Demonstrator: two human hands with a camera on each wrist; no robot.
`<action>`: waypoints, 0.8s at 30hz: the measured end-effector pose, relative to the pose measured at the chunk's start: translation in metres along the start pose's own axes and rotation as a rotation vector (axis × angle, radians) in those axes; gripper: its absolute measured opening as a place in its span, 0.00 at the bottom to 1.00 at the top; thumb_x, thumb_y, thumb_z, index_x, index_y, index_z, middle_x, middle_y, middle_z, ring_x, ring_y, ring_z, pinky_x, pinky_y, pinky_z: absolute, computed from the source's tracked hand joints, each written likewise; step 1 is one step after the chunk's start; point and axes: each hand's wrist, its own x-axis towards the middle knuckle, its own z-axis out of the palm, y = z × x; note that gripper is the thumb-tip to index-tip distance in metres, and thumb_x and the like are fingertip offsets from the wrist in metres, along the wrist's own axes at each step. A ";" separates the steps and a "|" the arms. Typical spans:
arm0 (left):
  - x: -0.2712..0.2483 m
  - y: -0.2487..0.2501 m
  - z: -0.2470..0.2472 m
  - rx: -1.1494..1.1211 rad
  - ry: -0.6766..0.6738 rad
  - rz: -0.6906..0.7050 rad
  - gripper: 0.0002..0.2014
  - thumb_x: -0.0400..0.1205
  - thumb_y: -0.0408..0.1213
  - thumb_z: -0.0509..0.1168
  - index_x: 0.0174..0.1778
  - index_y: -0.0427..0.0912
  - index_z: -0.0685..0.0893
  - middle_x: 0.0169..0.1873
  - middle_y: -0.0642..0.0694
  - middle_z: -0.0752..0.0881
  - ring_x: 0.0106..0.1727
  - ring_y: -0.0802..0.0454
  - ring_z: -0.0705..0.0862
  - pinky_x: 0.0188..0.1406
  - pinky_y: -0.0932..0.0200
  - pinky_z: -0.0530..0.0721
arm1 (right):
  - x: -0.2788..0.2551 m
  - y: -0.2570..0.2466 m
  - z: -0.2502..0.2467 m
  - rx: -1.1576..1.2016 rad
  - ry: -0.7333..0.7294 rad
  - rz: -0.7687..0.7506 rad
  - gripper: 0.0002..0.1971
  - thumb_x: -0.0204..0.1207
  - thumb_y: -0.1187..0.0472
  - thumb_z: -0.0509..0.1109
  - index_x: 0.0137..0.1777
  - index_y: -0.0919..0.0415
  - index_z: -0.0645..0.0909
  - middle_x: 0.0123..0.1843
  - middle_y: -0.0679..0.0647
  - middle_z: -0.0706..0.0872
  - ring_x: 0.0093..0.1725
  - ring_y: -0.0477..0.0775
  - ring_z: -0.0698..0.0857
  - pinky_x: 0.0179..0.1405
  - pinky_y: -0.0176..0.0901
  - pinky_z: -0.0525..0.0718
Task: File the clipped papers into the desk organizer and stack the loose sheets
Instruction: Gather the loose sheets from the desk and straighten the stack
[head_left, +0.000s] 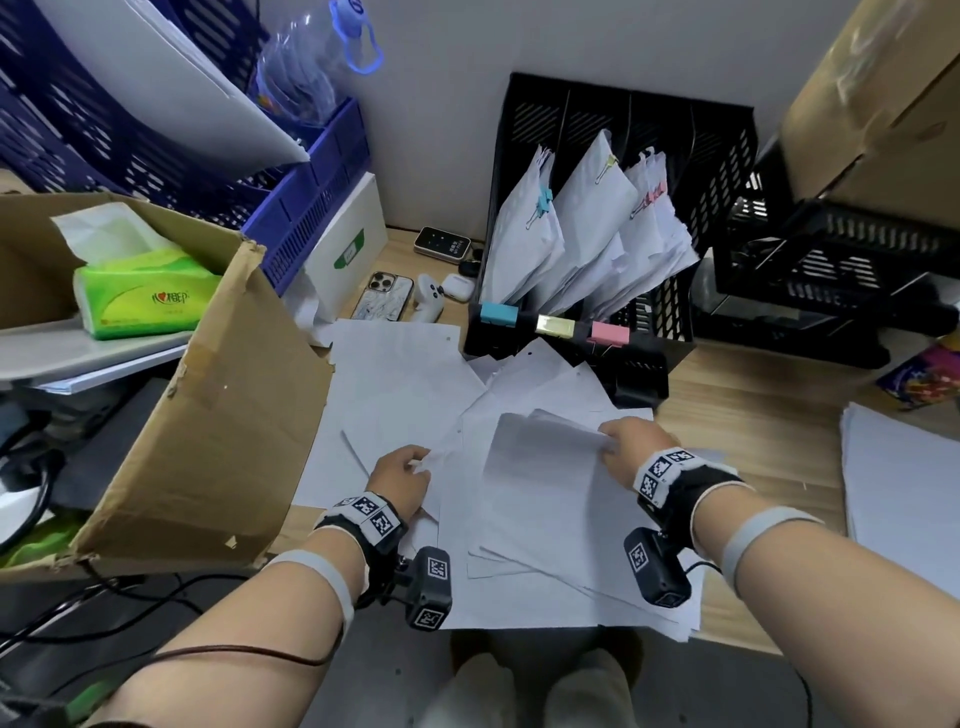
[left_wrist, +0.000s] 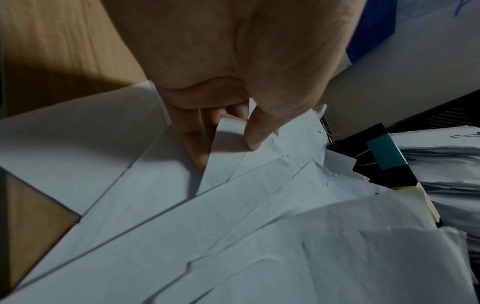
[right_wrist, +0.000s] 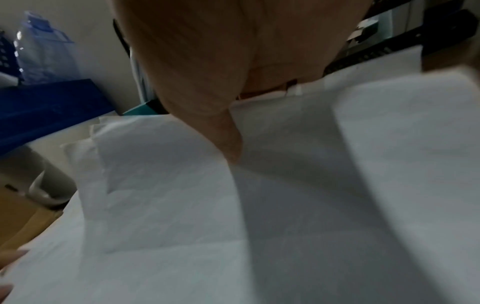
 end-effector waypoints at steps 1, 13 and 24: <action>0.000 -0.001 0.001 -0.005 -0.008 -0.009 0.12 0.82 0.27 0.61 0.51 0.45 0.86 0.47 0.41 0.89 0.49 0.40 0.88 0.52 0.49 0.88 | 0.004 -0.003 0.005 -0.022 0.007 -0.054 0.07 0.76 0.60 0.61 0.44 0.52 0.80 0.53 0.54 0.78 0.62 0.62 0.79 0.59 0.51 0.80; -0.010 -0.016 0.002 0.016 -0.222 -0.075 0.25 0.75 0.27 0.71 0.65 0.49 0.74 0.54 0.51 0.82 0.46 0.38 0.90 0.54 0.41 0.90 | 0.047 -0.046 0.031 -0.382 -0.122 -0.335 0.17 0.71 0.61 0.70 0.61 0.53 0.83 0.73 0.57 0.68 0.78 0.62 0.64 0.70 0.53 0.74; -0.002 -0.023 0.013 0.195 -0.034 -0.009 0.05 0.72 0.31 0.71 0.42 0.39 0.84 0.37 0.43 0.90 0.39 0.44 0.90 0.41 0.56 0.89 | 0.027 -0.039 0.023 -0.057 -0.255 -0.297 0.29 0.72 0.68 0.61 0.66 0.39 0.60 0.54 0.54 0.84 0.43 0.61 0.82 0.39 0.47 0.84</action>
